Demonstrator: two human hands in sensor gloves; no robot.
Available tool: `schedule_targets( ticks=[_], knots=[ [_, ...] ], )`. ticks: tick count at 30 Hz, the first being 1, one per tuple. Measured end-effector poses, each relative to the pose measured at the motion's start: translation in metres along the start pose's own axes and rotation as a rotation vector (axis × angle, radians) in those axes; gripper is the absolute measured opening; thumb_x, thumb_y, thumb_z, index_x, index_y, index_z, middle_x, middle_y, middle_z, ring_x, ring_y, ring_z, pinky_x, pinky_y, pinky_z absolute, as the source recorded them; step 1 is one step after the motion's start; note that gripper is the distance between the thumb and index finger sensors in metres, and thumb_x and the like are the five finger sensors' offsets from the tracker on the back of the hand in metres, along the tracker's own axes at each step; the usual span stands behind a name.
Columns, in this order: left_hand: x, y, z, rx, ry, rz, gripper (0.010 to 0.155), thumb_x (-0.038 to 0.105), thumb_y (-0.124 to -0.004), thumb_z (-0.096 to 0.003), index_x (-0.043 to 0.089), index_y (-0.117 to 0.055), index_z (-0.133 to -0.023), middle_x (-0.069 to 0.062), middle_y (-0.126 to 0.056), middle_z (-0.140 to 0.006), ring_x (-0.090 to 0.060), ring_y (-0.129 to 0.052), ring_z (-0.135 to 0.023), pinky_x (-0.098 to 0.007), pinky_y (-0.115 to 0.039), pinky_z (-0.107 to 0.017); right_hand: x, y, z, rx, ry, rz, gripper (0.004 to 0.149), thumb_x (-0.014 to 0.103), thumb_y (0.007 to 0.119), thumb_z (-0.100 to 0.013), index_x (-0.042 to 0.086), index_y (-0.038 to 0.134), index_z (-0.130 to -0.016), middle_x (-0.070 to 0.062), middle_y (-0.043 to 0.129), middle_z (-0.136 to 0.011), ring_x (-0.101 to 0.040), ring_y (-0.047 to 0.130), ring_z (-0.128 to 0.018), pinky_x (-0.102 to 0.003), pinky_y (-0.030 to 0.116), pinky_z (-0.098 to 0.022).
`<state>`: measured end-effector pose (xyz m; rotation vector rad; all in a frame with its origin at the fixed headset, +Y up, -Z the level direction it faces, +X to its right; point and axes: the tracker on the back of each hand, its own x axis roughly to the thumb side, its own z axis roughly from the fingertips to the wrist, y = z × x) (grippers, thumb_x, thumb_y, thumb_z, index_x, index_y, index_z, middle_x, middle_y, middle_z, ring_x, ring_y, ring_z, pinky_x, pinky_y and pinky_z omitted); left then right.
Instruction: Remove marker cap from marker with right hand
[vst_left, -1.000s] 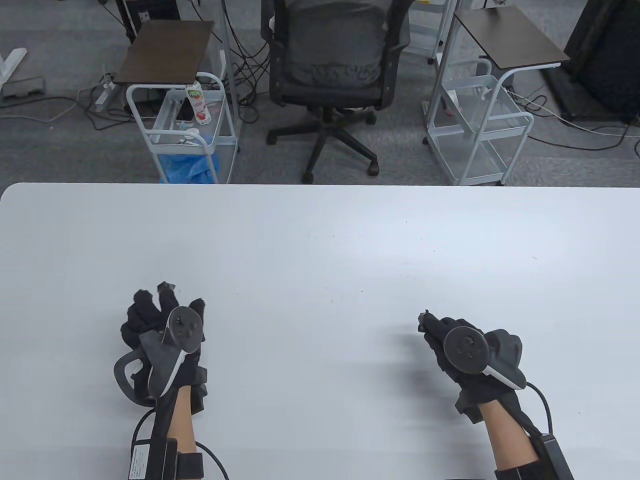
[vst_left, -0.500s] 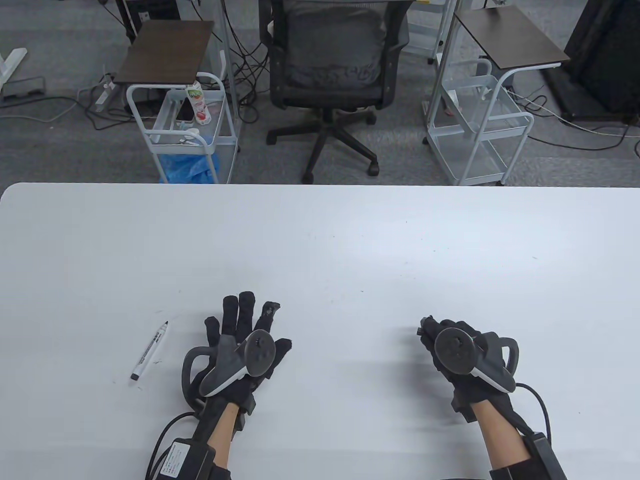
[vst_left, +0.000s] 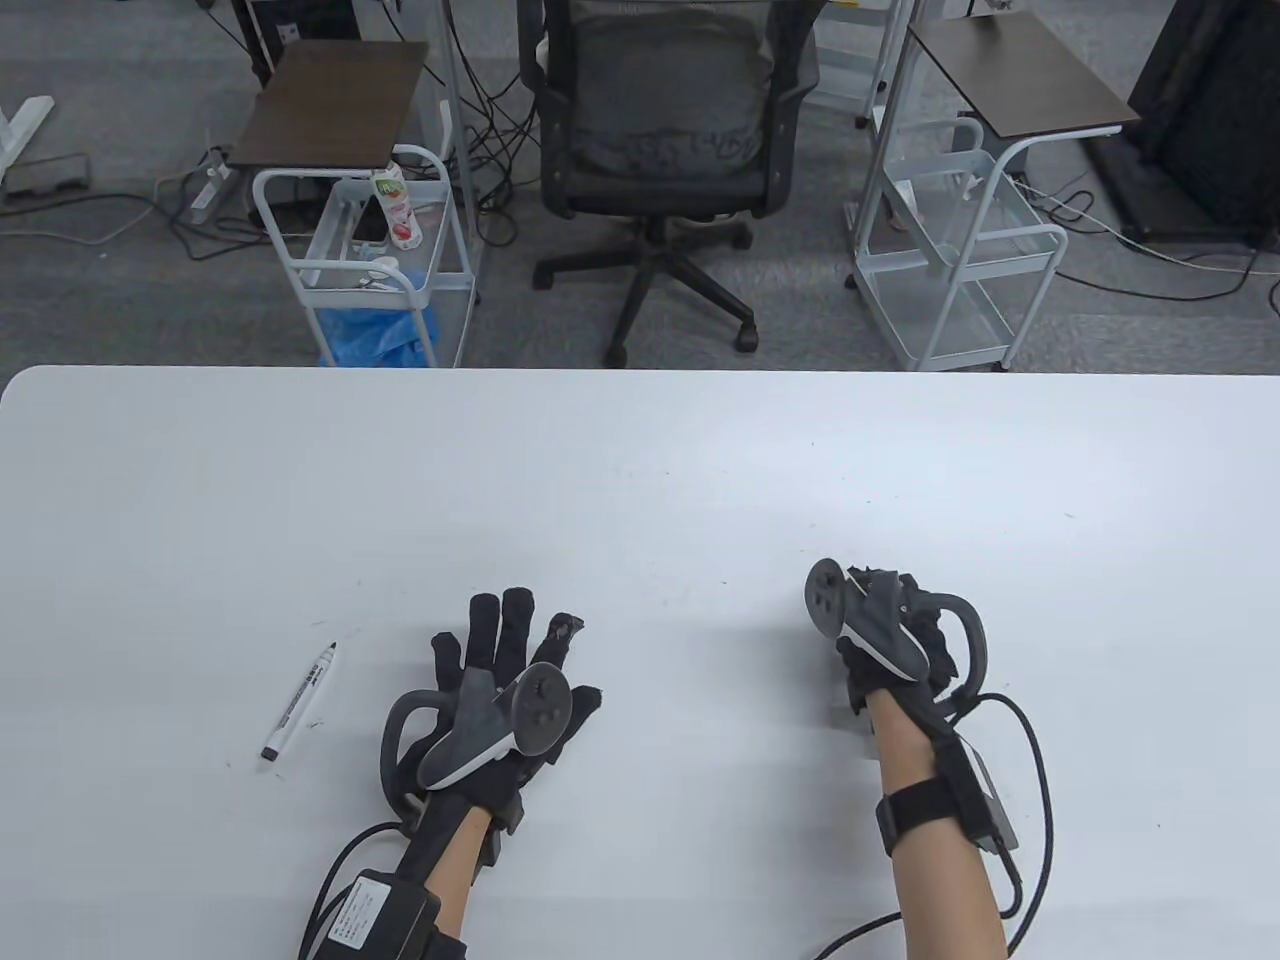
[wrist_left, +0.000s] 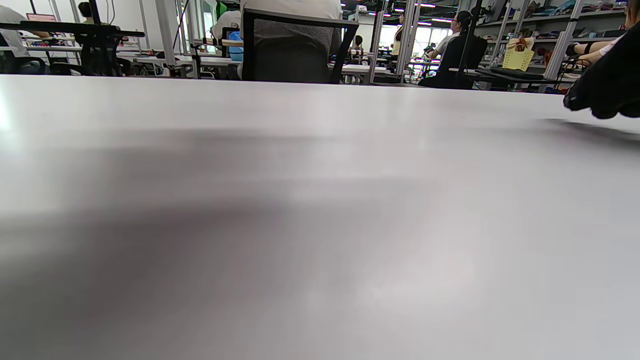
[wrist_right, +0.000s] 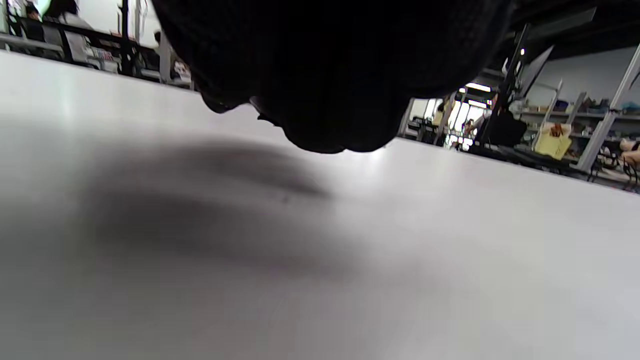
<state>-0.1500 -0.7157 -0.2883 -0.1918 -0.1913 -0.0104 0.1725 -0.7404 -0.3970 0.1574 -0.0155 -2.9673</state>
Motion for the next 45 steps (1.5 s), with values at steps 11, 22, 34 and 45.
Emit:
schedule_targets(
  ticks=[11, 22, 34, 45],
  knots=[
    [-0.004, -0.002, -0.005, -0.038, 0.017, -0.018, 0.083, 0.07, -0.04, -0.0505, 0.037, -0.022, -0.124, -0.011, -0.005, -0.13, -0.041, -0.006, -0.12, -0.068, -0.019, -0.086, 0.023, 0.002, -0.003, 0.064, -0.008, 0.191, 0.05, 0.038, 0.076, -0.053, 0.015, 0.081, -0.097, -0.008, 0.091, -0.09, -0.028, 0.089, -0.073, -0.041, 0.078, -0.054],
    [-0.005, 0.0, -0.004, -0.02, 0.026, -0.033, 0.083, 0.07, -0.04, -0.0504, 0.037, -0.023, -0.124, -0.011, -0.007, -0.131, -0.041, -0.008, -0.12, -0.068, -0.02, -0.086, -0.018, -0.103, 0.029, -0.137, -0.029, 0.07, 0.061, 0.042, 0.071, -0.055, 0.014, 0.067, -0.11, -0.014, 0.079, -0.105, -0.033, 0.084, -0.084, -0.045, 0.075, -0.059],
    [-0.002, 0.009, 0.004, 0.048, 0.006, -0.031, 0.083, 0.071, -0.04, -0.0497, 0.038, -0.024, -0.124, -0.01, -0.006, -0.131, -0.04, -0.007, -0.121, -0.068, -0.018, -0.086, -0.042, -0.103, 0.115, -0.363, -0.354, -0.306, 0.07, 0.049, 0.058, -0.059, 0.023, 0.039, -0.121, -0.022, 0.033, -0.128, -0.046, 0.035, -0.112, -0.068, 0.033, -0.078],
    [0.012, 0.008, 0.005, 0.043, -0.059, 0.01, 0.083, 0.071, -0.04, -0.0496, 0.038, -0.023, -0.124, -0.009, -0.005, -0.131, -0.04, -0.006, -0.12, -0.068, -0.017, -0.086, -0.045, -0.021, 0.103, -0.021, -0.323, -0.152, 0.074, 0.057, 0.044, -0.059, 0.025, 0.021, -0.122, -0.02, 0.014, -0.129, -0.048, 0.013, -0.111, -0.069, 0.017, -0.075]
  ],
)
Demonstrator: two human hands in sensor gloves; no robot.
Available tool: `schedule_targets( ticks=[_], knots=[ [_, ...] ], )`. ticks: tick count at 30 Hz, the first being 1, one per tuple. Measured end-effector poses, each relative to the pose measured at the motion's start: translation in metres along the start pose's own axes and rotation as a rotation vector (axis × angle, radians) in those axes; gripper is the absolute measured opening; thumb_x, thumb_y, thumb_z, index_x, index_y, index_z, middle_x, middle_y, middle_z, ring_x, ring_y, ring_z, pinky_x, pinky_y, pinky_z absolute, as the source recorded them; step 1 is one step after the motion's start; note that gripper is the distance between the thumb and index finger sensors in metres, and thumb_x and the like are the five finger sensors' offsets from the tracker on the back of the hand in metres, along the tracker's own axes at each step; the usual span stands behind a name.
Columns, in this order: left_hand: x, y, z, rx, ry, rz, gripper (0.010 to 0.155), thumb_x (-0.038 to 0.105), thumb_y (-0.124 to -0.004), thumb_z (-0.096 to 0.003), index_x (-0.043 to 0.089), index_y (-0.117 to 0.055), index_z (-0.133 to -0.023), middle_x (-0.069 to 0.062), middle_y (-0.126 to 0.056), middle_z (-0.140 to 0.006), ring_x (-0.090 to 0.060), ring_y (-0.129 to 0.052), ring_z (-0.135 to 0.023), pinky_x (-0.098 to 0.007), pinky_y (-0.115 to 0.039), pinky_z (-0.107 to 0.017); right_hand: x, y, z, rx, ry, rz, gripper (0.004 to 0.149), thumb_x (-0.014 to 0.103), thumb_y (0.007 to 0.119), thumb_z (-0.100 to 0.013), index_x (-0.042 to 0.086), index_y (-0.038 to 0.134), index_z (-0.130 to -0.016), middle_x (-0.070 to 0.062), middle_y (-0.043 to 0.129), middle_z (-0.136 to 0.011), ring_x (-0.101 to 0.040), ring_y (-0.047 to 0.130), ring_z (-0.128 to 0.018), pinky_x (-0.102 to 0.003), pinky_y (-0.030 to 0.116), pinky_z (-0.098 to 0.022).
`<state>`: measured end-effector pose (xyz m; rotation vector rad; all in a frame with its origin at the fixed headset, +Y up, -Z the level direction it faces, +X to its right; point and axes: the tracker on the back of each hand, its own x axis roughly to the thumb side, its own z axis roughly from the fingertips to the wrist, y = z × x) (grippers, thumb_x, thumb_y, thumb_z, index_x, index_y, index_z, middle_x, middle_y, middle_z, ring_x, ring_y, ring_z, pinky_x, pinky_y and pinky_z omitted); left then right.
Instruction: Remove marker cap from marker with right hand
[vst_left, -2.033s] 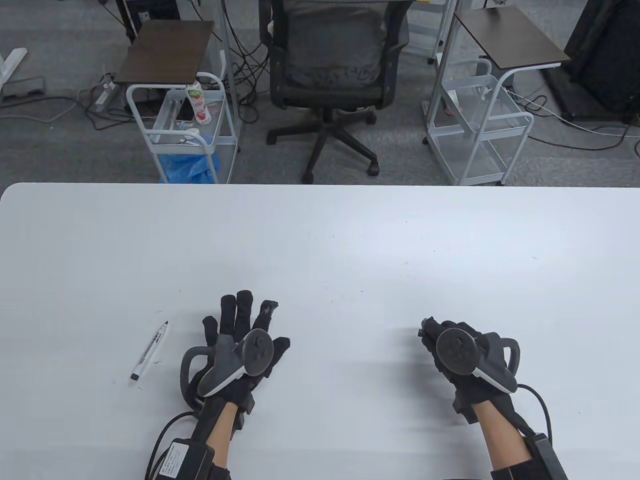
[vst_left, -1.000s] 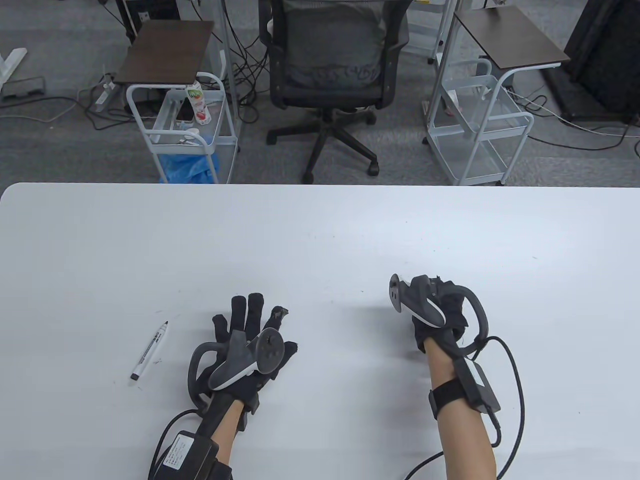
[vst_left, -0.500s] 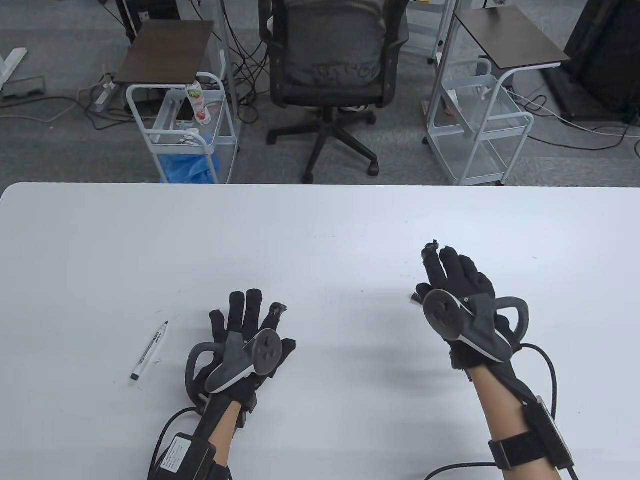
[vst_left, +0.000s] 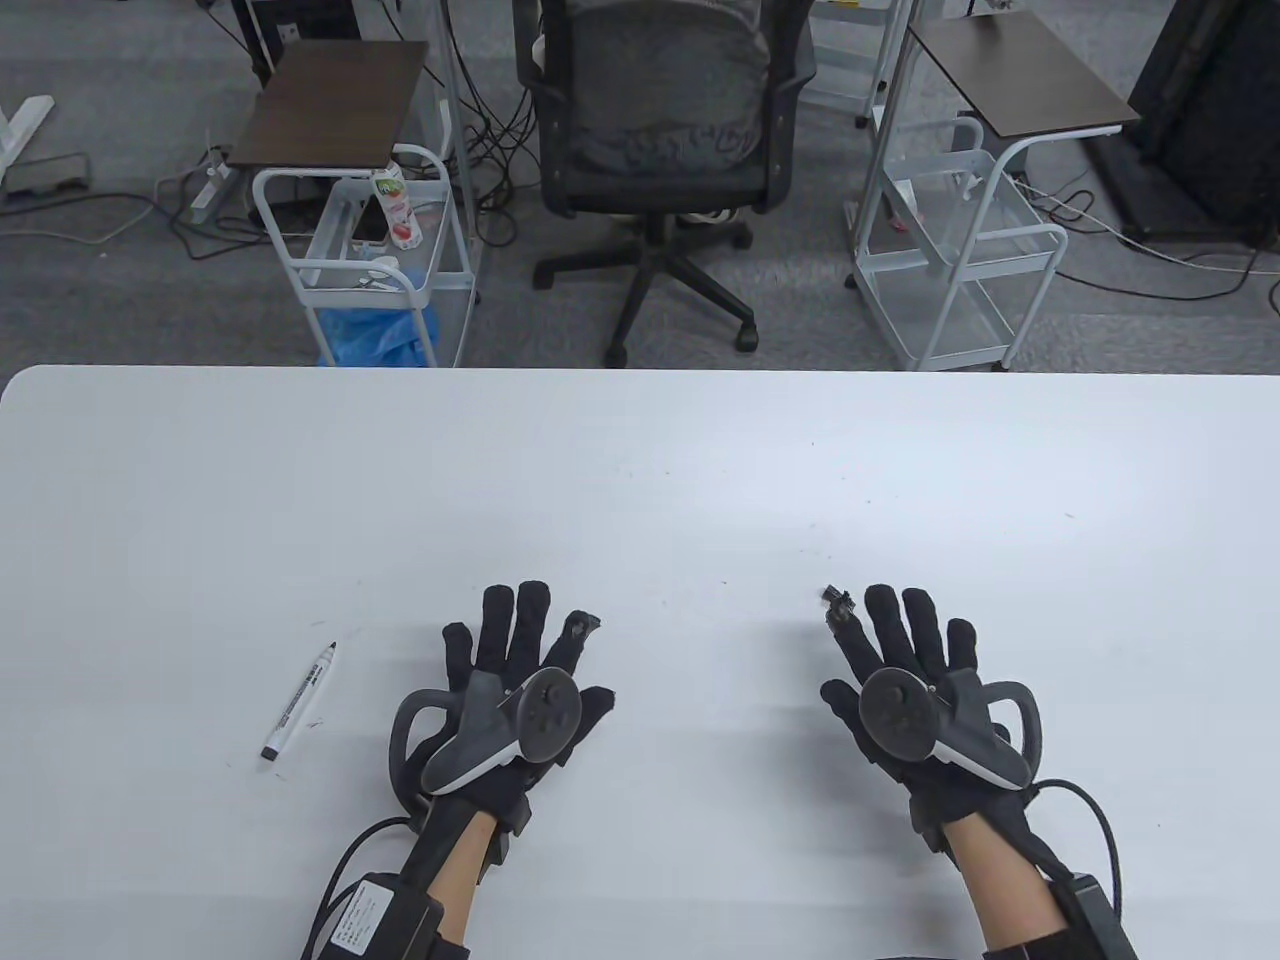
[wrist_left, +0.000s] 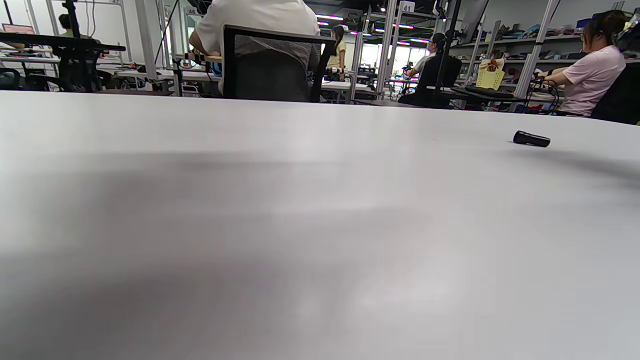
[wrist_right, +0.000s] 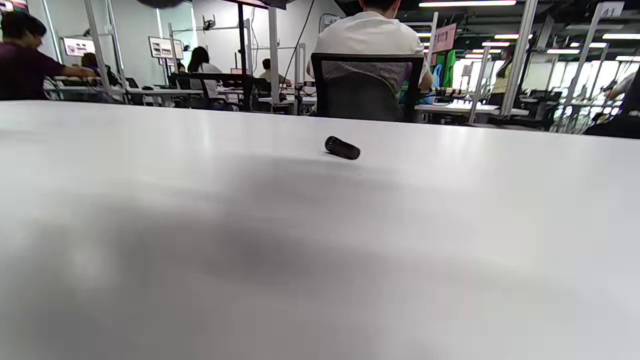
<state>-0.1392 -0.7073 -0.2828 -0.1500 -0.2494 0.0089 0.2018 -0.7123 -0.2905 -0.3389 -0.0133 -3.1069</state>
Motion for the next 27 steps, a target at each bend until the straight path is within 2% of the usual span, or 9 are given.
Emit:
schedule_targets(
  ticks=[2, 6, 10, 27],
  knots=[
    [0.0026, -0.0022, -0.0011, -0.014, -0.005, -0.013, 0.083, 0.071, -0.04, -0.0496, 0.038, -0.023, -0.124, -0.009, -0.005, -0.131, -0.039, -0.005, -0.12, -0.067, -0.017, -0.086, -0.0027, 0.0013, 0.0009, -0.062, 0.018, -0.016, 0.074, 0.057, 0.044, -0.059, 0.024, 0.023, -0.122, -0.021, 0.017, -0.128, -0.049, 0.015, -0.111, -0.069, 0.019, -0.075],
    [0.004, -0.0033, -0.0016, -0.018, -0.008, -0.016, 0.083, 0.071, -0.04, -0.0491, 0.038, -0.023, -0.123, -0.009, -0.005, -0.13, -0.039, -0.005, -0.12, -0.067, -0.017, -0.086, -0.0064, -0.001, 0.0033, -0.061, 0.027, -0.066, 0.074, 0.057, 0.045, -0.059, 0.024, 0.023, -0.121, -0.021, 0.015, -0.128, -0.049, 0.013, -0.11, -0.069, 0.017, -0.074],
    [0.0026, -0.0037, -0.0018, -0.014, -0.005, -0.007, 0.083, 0.071, -0.04, -0.0493, 0.038, -0.023, -0.123, -0.009, -0.004, -0.13, -0.04, -0.005, -0.12, -0.067, -0.017, -0.086, -0.0069, -0.0036, 0.0028, -0.111, 0.011, -0.099, 0.074, 0.056, 0.046, -0.059, 0.023, 0.024, -0.121, -0.022, 0.016, -0.128, -0.049, 0.013, -0.11, -0.069, 0.017, -0.074],
    [-0.0007, -0.0064, -0.0009, -0.016, 0.019, -0.023, 0.083, 0.071, -0.04, -0.0495, 0.037, -0.023, -0.123, -0.01, -0.005, -0.13, -0.04, -0.005, -0.119, -0.067, -0.018, -0.086, -0.0002, -0.0029, 0.006, -0.113, 0.005, -0.07, 0.074, 0.056, 0.047, -0.059, 0.024, 0.024, -0.121, -0.021, 0.017, -0.128, -0.048, 0.014, -0.11, -0.069, 0.018, -0.074]
  ],
)
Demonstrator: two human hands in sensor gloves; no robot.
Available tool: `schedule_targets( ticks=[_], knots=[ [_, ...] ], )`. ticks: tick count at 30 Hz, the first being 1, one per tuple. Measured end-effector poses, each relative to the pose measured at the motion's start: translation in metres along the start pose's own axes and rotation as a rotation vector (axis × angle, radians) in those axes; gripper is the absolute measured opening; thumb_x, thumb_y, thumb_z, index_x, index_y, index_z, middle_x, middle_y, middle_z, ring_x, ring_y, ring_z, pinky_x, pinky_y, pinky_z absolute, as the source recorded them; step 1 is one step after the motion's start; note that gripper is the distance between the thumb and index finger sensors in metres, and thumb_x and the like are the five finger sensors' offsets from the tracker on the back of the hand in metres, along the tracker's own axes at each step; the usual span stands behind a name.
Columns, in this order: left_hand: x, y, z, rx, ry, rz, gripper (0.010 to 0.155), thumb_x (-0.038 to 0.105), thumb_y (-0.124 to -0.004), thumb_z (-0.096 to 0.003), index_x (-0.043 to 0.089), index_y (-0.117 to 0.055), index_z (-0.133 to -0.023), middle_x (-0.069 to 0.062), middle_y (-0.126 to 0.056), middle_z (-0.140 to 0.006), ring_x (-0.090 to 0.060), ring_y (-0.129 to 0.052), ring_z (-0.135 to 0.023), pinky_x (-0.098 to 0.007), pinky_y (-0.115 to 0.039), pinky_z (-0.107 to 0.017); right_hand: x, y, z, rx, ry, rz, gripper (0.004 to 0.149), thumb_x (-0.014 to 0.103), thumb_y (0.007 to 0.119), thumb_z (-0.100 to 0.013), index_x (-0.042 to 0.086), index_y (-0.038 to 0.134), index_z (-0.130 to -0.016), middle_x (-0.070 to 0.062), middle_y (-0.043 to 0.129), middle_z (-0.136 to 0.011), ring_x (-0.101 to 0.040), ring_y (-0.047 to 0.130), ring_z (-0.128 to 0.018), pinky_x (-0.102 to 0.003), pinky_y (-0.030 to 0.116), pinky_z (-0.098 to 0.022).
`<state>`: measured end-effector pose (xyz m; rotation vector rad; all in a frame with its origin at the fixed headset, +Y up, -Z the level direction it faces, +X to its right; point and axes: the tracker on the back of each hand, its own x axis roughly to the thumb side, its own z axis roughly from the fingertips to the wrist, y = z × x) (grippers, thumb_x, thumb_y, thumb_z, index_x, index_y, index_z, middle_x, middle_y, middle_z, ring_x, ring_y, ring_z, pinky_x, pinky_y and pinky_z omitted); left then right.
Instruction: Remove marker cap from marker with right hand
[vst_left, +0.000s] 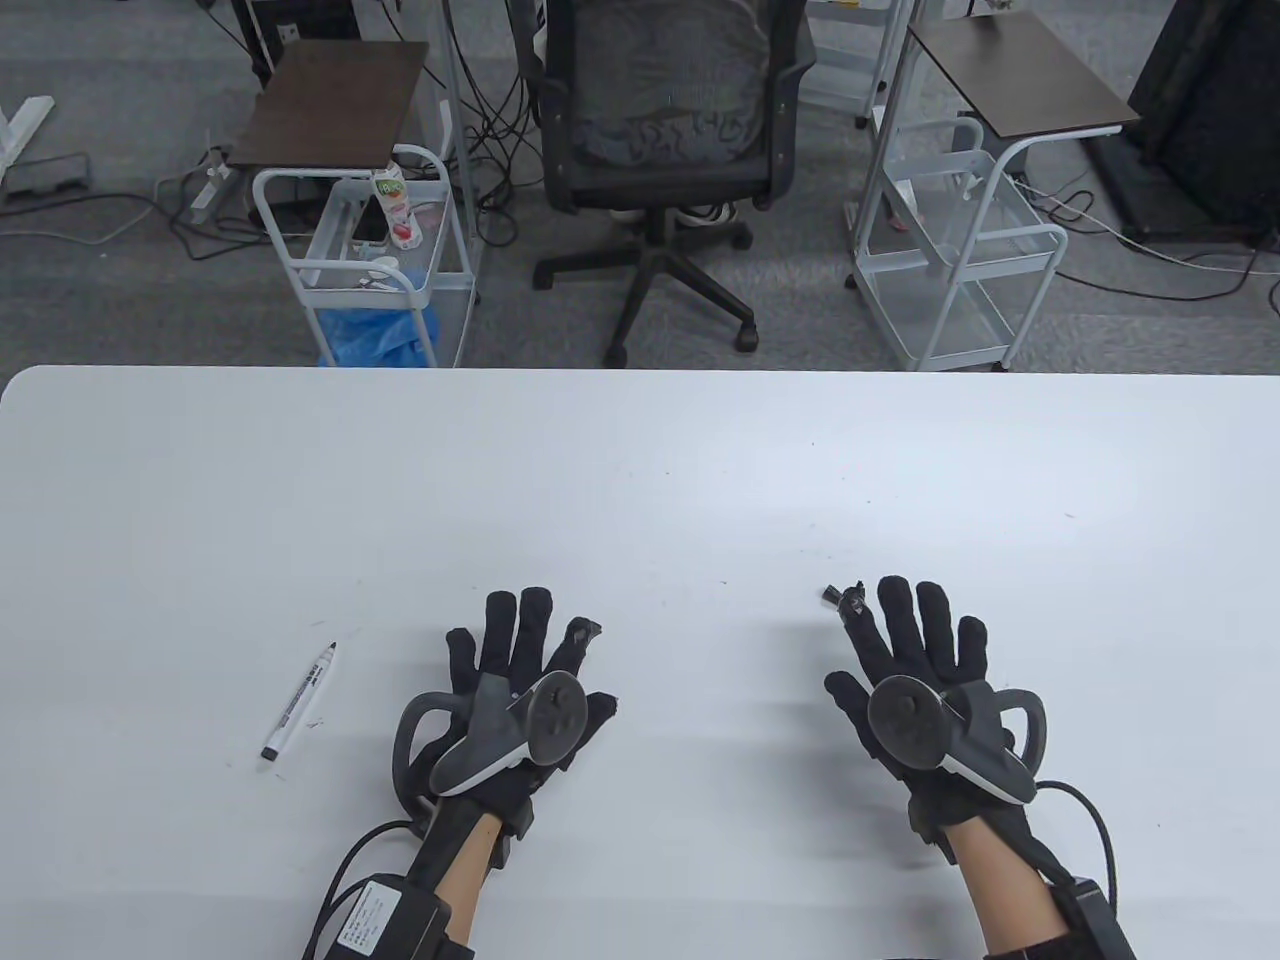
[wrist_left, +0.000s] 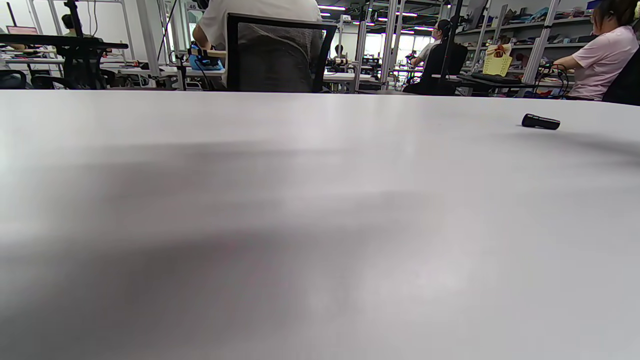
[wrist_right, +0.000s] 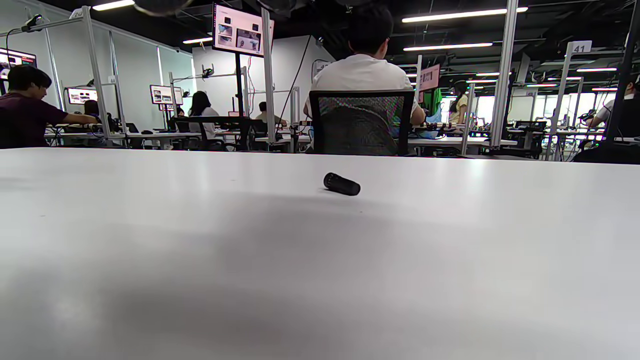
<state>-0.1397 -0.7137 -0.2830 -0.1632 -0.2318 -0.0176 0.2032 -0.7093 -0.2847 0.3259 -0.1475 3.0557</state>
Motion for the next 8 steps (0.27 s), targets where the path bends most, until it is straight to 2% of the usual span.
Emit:
schedule_targets(
  ticks=[8],
  knots=[
    [-0.0039, 0.0016, 0.0006, 0.011, 0.012, 0.014, 0.083, 0.071, -0.04, -0.0496, 0.037, -0.023, -0.123, -0.01, -0.005, -0.13, -0.04, -0.006, -0.119, -0.067, -0.018, -0.086, 0.0046, 0.0026, -0.001, 0.012, -0.021, 0.003, 0.073, 0.056, 0.047, -0.059, 0.024, 0.025, -0.121, -0.021, 0.017, -0.128, -0.048, 0.015, -0.11, -0.069, 0.019, -0.075]
  ],
)
